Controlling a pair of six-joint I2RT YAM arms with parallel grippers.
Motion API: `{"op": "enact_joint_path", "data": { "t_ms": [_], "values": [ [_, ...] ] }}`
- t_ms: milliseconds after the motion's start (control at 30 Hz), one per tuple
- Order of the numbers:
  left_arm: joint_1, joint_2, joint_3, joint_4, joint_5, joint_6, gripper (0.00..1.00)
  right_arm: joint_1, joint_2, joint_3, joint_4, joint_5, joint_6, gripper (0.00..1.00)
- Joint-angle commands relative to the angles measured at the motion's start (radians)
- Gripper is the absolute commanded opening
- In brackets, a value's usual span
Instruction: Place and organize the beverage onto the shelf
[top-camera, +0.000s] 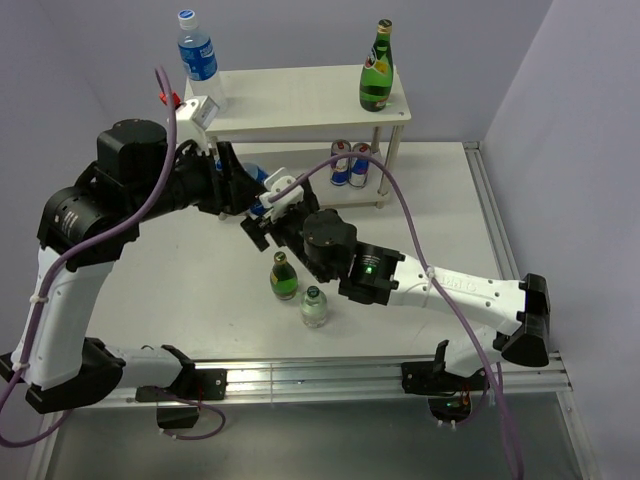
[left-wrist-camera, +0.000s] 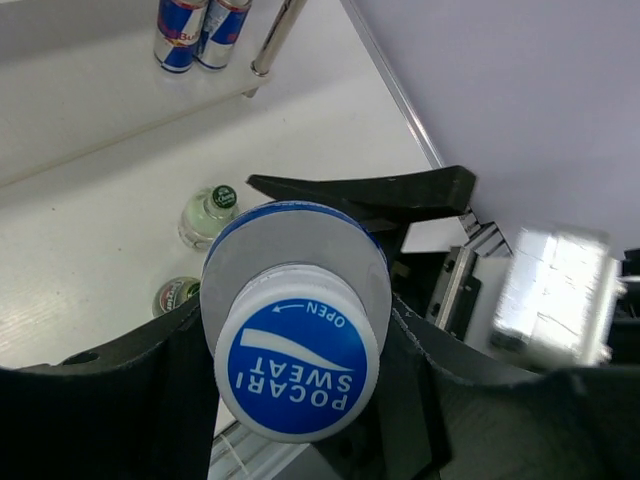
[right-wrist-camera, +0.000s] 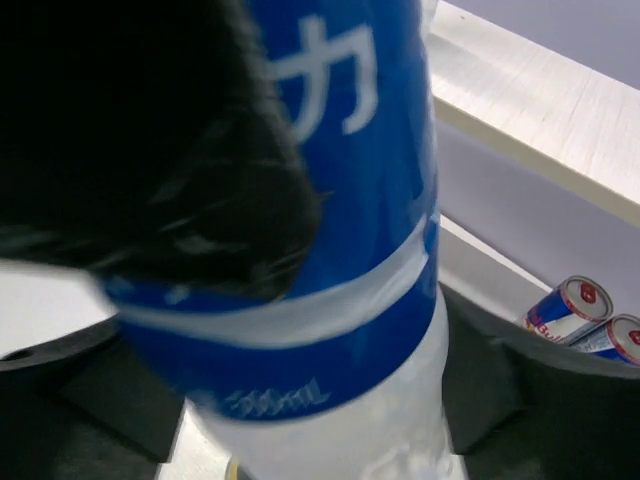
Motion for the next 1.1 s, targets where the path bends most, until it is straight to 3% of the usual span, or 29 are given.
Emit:
{"op": "enact_joint_path", "data": {
  "t_ms": [0,33,67,100,133,167,267,300,367,433,567,800,933,1067],
  "values": [
    [-0.004,-0.066,0.000,0.161,0.057,-0.044,0.00,0.006,0.019,0.026,0.049,0.025,-0.035,0.88],
    [-0.004,-0.074,-0.003,0.153,0.045,-0.042,0.00,0.008,0.028,0.031,0.047,0.023,-0.039,0.63],
    [-0.004,-0.077,-0.011,0.150,0.039,-0.042,0.00,0.008,0.033,0.035,0.049,0.026,-0.039,0.47],
    [-0.004,-0.079,-0.014,0.146,0.034,-0.041,0.00,0.006,0.039,0.044,0.046,0.034,-0.038,0.16],
    [-0.004,-0.082,-0.020,0.144,0.028,-0.038,0.00,0.008,0.042,0.048,0.046,0.037,-0.033,0.03],
    [-0.004,-0.082,-0.029,0.140,0.024,-0.036,0.00,0.008,0.044,0.051,0.046,0.041,-0.032,0.00],
    [-0.004,-0.083,-0.061,0.149,0.007,-0.032,0.00,0.006,0.041,0.054,0.044,0.029,-0.022,0.00],
    [-0.006,-0.083,-0.068,0.152,-0.005,-0.027,0.08,0.006,0.036,0.057,0.044,0.025,-0.015,0.00],
    [-0.004,-0.088,-0.089,0.179,-0.039,-0.021,0.47,0.008,0.028,0.058,0.046,0.021,-0.009,0.00],
    [-0.006,-0.109,-0.114,0.224,-0.068,0.004,0.99,0.008,0.019,0.066,0.044,0.020,-0.004,0.00],
    [-0.006,-0.145,-0.151,0.319,-0.194,0.041,0.99,0.008,0.024,0.098,0.035,0.041,-0.015,0.00],
    [-0.004,-0.293,-0.229,0.466,-0.578,0.123,0.99,-0.030,0.065,0.210,0.007,0.055,-0.010,0.00],
    [-0.004,-0.413,-0.382,0.524,-0.709,0.179,0.99,-0.139,0.119,0.342,-0.057,-0.015,0.088,0.00],
    [-0.006,-0.473,-0.625,0.566,-0.768,0.192,0.99,-0.257,0.217,0.579,-0.157,-0.101,0.175,0.00]
  ]
}}
